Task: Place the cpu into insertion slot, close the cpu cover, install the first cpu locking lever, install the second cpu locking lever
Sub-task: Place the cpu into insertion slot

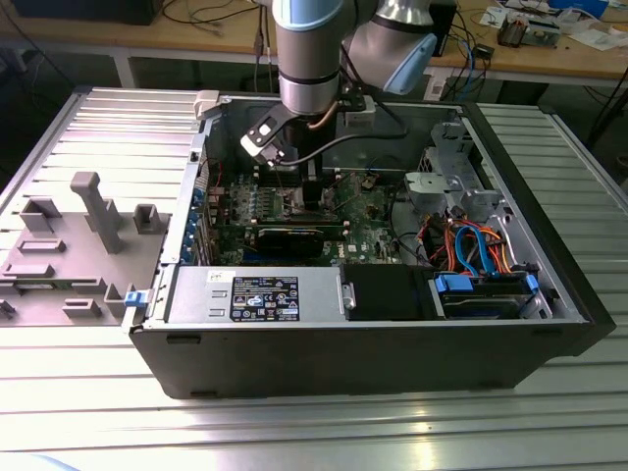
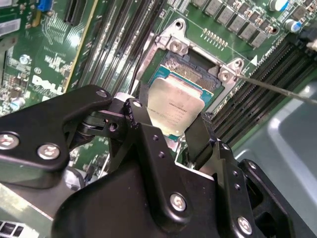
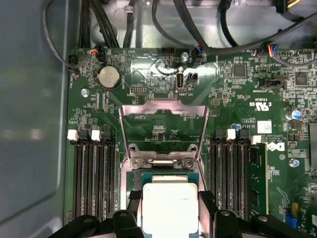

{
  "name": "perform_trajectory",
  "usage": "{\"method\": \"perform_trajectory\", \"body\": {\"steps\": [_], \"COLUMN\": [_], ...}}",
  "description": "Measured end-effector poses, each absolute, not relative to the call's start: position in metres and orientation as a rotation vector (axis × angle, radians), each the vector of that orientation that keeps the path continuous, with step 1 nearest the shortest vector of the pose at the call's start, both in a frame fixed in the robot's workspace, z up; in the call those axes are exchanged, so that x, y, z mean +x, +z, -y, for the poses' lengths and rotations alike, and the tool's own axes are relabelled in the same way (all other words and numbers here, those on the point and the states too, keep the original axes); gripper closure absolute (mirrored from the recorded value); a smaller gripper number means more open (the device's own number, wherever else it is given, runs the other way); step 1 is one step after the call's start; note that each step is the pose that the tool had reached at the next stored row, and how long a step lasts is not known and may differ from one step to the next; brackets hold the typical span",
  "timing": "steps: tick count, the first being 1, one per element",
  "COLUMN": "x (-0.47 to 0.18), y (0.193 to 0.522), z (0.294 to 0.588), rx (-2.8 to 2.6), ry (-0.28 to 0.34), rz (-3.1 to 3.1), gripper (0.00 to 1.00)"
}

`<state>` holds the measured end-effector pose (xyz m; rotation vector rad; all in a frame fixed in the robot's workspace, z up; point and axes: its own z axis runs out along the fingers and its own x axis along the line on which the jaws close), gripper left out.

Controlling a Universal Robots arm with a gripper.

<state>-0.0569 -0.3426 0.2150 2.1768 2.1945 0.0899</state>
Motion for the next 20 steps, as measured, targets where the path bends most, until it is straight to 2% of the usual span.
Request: {"method": "perform_trajectory", "body": {"steps": [20], "x": [-0.059], "y": [0.198], "z": [0.338], "rx": [2.161], "ry": [0.09], "rz": [-2.21], "gripper": [0.46]}}
